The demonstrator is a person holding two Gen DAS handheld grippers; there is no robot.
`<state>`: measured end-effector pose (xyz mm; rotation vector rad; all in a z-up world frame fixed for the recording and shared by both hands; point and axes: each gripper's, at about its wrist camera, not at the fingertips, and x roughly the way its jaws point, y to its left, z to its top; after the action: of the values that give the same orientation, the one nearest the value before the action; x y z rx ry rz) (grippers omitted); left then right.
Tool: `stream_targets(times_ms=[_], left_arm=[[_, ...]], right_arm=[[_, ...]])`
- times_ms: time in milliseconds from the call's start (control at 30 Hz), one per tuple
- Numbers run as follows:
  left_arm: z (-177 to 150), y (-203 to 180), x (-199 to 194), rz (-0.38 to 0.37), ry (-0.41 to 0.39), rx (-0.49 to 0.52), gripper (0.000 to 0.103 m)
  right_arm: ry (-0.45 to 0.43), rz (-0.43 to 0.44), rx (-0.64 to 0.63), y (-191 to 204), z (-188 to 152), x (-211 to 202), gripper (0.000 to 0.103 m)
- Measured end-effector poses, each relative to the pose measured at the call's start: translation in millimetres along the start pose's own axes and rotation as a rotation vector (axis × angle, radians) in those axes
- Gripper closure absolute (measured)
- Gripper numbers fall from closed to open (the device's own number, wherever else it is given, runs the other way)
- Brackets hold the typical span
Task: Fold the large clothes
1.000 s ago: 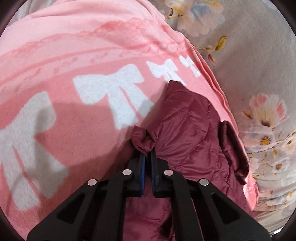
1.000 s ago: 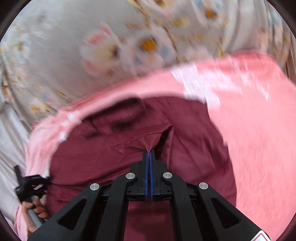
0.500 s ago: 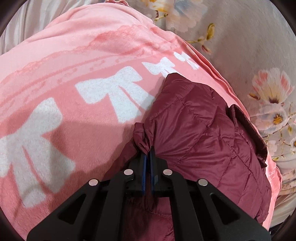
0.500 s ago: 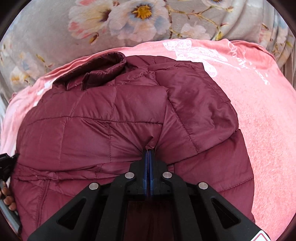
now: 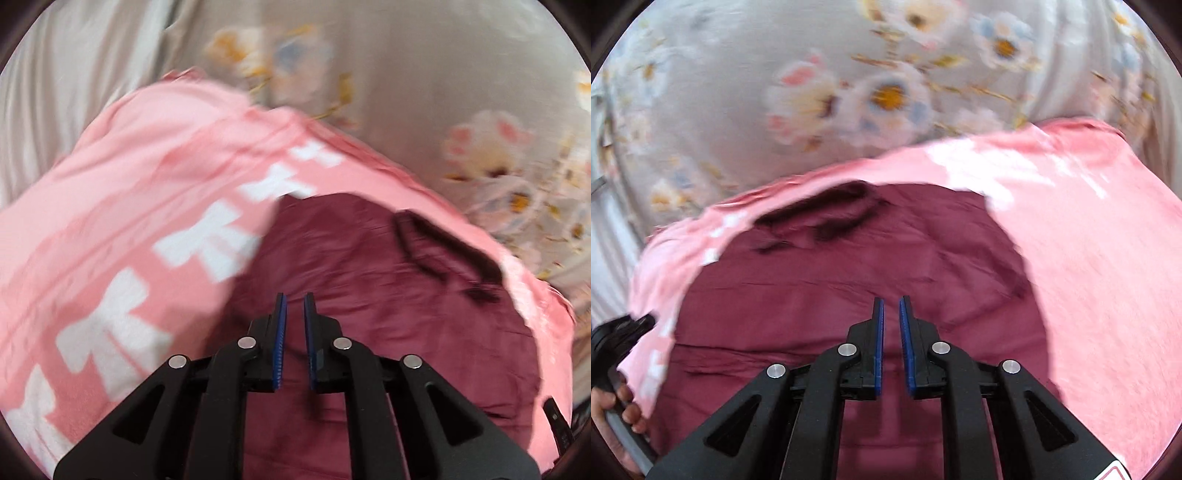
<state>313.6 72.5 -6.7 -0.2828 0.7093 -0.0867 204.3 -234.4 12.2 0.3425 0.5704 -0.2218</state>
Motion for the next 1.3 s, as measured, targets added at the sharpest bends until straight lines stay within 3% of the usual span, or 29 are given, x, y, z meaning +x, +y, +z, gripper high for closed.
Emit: stream_targets(times_ms=[100,200,333,500,867,1000,1100,1167,1267,1300], left_arm=[[5.1,-33.9,3.2,-0.054,0.028,0.038,0.094],[-6.1,-59.7,29.7,-0.034,0.091,0.102,0.094],[-29.7,-62.0,59.8,-0.018,0.172,0.106,0.094],[-47.8,-58.4,72.3,0.004,0.178,0.129,0.094],[-57.0,-63.8,78.7,0.028,0.174,0.196,0.095],[-42.5,-55.6,66.2,-0.019,0.195,0.145,0.094],[-17.5,-46.0,44.9,-0.077,0.155,0.064,0.091],[4.3,-50.1,32.8,-0.112,0.123,0.028,0.075],[32.6,-67.9,31.7,-0.193,0.122,-0.021,0.063],[40.9,-75.4,35.4,-0.208,0.126,-0.026,0.062]], right_arm=[[0.037,0.050,-0.078,35.0,-0.9,25.5,0.091],[0.103,0.065,-0.102,51.0,-11.0,52.7,0.092],[0.172,0.054,-0.095,51.3,-31.5,75.2,0.092],[0.231,0.049,-0.074,46.5,-41.9,91.7,0.102],[0.246,0.049,-0.073,45.0,-47.1,95.1,0.103],[0.202,0.097,-0.044,27.6,-35.3,62.2,0.097],[0.134,0.120,-0.004,8.0,-11.0,35.6,0.094],[0.108,0.181,0.095,-11.7,16.3,29.7,0.089],[0.078,0.233,0.201,-29.4,48.5,37.4,0.069],[0.070,0.242,0.214,-30.8,58.2,44.2,0.068]])
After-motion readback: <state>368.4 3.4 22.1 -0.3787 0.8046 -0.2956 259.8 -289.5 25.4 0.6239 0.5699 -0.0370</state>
